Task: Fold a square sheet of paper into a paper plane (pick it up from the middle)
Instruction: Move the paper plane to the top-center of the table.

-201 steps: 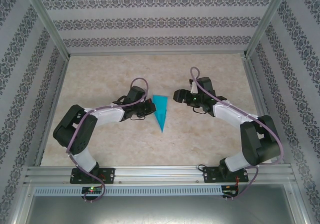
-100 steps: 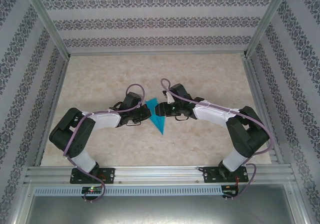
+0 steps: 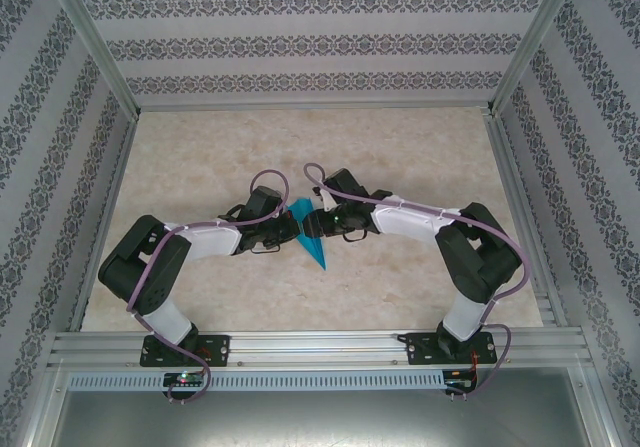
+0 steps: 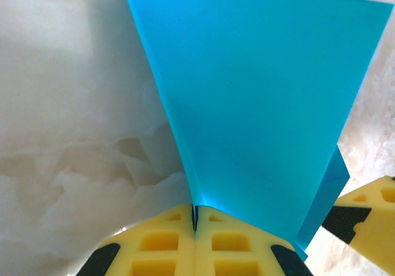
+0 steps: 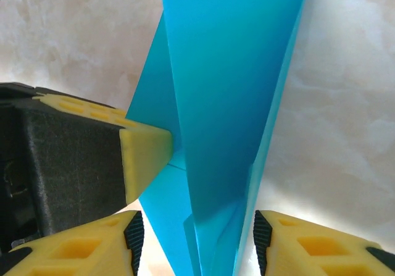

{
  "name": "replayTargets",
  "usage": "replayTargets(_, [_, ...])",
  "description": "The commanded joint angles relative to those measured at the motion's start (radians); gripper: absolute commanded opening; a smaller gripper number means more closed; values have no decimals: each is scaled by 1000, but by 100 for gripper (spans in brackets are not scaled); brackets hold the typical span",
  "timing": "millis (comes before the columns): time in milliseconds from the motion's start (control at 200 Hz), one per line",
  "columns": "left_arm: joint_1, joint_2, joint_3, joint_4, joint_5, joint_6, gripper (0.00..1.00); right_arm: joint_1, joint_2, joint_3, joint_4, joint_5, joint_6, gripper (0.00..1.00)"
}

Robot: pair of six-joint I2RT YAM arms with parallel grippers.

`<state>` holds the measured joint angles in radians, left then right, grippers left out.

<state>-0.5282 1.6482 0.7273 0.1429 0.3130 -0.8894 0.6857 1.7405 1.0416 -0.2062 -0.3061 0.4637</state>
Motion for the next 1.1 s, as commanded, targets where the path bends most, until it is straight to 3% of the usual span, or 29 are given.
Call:
replayTargets(0, [8, -13, -3, -13, -10, 24, 0, 6, -21, 19, -32, 65, -13, 51])
replayTargets(465, [8, -7, -2, -19, -13, 23, 0, -33, 42, 77, -38, 107, 60, 38])
replayTargets(605, [8, -8, -9, -6, -12, 23, 0, -44, 91, 110, -37, 53, 60, 35])
replayTargets(874, [24, -6, -45, 74, 29, 6, 0, -106, 109, 74, 21, -18, 99, 16])
replayTargets(1094, [57, 25, -113, 262, 125, -29, 1, -175, 93, -39, 154, -132, 160, 15])
